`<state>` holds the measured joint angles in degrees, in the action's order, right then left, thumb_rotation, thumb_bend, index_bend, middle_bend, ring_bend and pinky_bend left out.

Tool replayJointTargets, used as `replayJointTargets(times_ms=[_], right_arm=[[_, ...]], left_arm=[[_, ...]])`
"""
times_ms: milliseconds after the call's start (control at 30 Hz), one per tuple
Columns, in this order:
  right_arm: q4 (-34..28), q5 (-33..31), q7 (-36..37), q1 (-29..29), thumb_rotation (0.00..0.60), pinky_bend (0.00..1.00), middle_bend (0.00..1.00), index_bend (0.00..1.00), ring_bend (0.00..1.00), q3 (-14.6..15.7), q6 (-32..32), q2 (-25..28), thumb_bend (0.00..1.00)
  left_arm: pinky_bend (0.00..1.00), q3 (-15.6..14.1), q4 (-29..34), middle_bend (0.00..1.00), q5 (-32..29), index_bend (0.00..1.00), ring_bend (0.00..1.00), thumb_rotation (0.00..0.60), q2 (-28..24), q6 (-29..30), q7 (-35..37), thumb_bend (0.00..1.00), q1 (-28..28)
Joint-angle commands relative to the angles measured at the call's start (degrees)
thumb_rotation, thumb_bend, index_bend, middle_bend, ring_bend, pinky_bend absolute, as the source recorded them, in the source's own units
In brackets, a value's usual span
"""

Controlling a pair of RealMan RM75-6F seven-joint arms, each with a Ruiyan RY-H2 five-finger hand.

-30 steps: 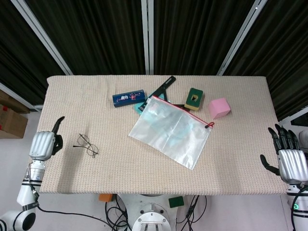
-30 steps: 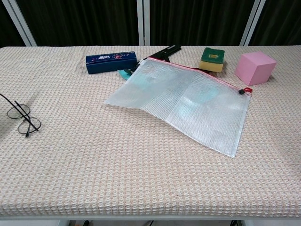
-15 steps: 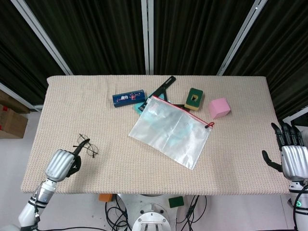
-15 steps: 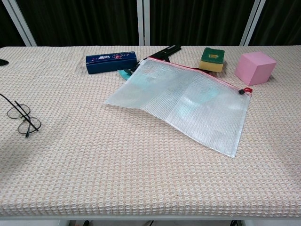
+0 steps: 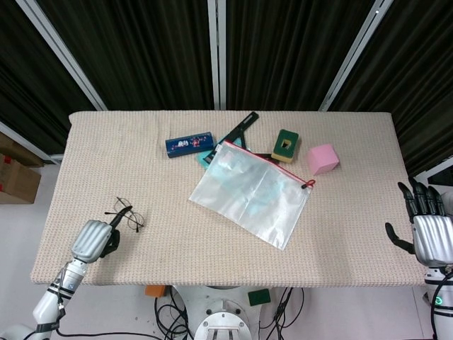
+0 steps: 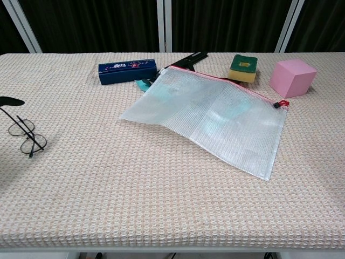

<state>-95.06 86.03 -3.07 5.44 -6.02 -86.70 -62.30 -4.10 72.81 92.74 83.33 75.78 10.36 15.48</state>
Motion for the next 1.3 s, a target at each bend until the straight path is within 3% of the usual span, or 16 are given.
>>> replayJointTargets(times_ms=[33, 367, 567, 800, 1000, 1300], right_arm=[[0.0, 0.0, -0.2, 0.1, 0.6, 0.0, 0.0, 0.0, 0.0, 0.1, 0.2, -0.1, 0.37], [-0.6, 0.5, -1.3, 0.3, 0.6, 0.0, 0.0, 0.0, 0.0, 0.3, 0.2, -0.4, 0.37], [-0.5, 0.2, -1.3, 0.3, 0.6, 0.0, 0.0, 0.0, 0.0, 0.4, 0.5, -0.4, 0.37], [-0.4, 0.3, -1.4, 0.3, 0.6, 0.0, 0.0, 0.0, 0.0, 0.6, 0.7, -0.5, 0.37], [-0.6, 0.3, -1.5, 0.3, 0.6, 0.0, 0.0, 0.0, 0.0, 0.5, 0.5, -0.4, 0.37], [-0.6, 0.3, -1.6, 0.2, 0.6, 0.0, 0.0, 0.0, 0.0, 0.7, 0.6, -0.4, 0.37]], left_arm=[[0.94, 1.2, -2.4, 0.92, -2.5, 0.07, 0.89, 0.6, 0.2, -2.7, 2.8, 0.73, 0.8], [0.94, 4.2, -6.7, 0.91, -9.3, 0.1, 0.89, 0.6, 1.1, -10.0, 3.4, 0.73, 2.7], [0.95, 4.8, -5.3, 0.93, -13.3, 0.17, 0.91, 0.6, 0.1, -15.3, -0.6, 0.73, 3.8], [0.95, 5.2, -4.4, 0.93, -16.2, 0.17, 0.91, 0.6, 0.2, -18.5, -5.3, 0.73, 4.6], [0.95, 5.7, -3.3, 0.93, -14.4, 0.15, 0.91, 0.6, 0.3, -14.8, -4.5, 0.73, 4.1], [0.95, 3.7, -2.3, 0.93, -3.8, 0.11, 0.9, 0.6, -0.8, -0.9, -4.5, 0.73, 1.6]])
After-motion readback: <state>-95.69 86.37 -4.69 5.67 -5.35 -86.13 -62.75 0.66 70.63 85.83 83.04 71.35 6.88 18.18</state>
